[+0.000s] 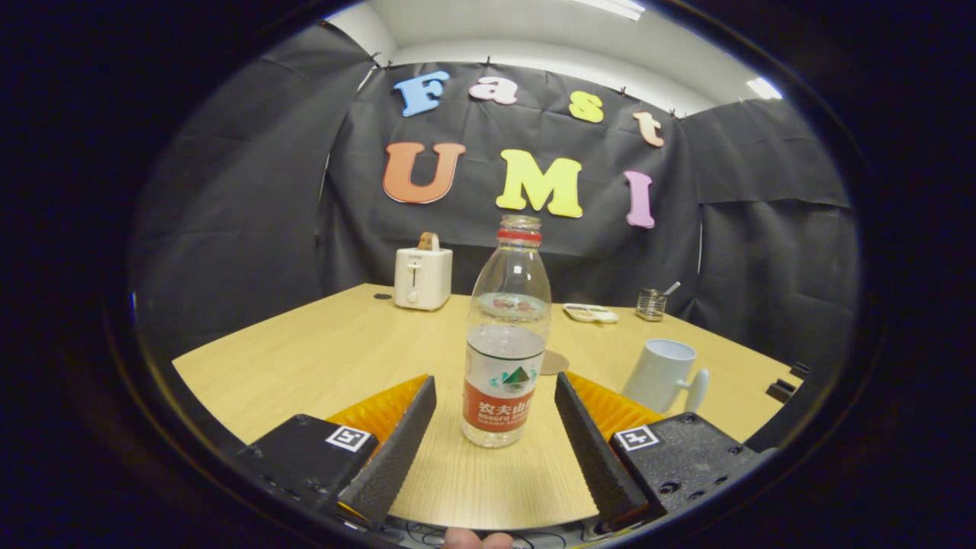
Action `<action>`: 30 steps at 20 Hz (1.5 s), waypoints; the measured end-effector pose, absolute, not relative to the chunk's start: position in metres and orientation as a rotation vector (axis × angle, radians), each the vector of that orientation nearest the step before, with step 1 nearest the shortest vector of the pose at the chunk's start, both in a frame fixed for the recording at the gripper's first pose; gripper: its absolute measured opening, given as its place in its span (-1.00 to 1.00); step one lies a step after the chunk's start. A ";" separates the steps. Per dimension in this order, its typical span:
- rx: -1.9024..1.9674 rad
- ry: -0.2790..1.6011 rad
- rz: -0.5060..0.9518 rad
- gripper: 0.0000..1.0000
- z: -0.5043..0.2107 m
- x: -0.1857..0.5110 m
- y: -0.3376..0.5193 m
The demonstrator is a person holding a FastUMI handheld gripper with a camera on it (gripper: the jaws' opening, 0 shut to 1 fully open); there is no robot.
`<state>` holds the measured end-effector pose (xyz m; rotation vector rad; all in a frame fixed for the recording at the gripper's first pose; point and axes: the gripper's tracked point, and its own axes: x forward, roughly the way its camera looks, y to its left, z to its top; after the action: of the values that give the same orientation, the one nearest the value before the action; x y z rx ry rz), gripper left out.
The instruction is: Take the bottle from table, then pour the juice into the cup, finally place the bottle on the coaster
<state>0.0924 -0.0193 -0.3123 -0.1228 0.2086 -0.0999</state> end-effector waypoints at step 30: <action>0.067 0.210 0.032 0.52 -0.255 0.130 -0.031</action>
<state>0.1299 -0.0312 -0.2548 0.0672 0.2097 0.0315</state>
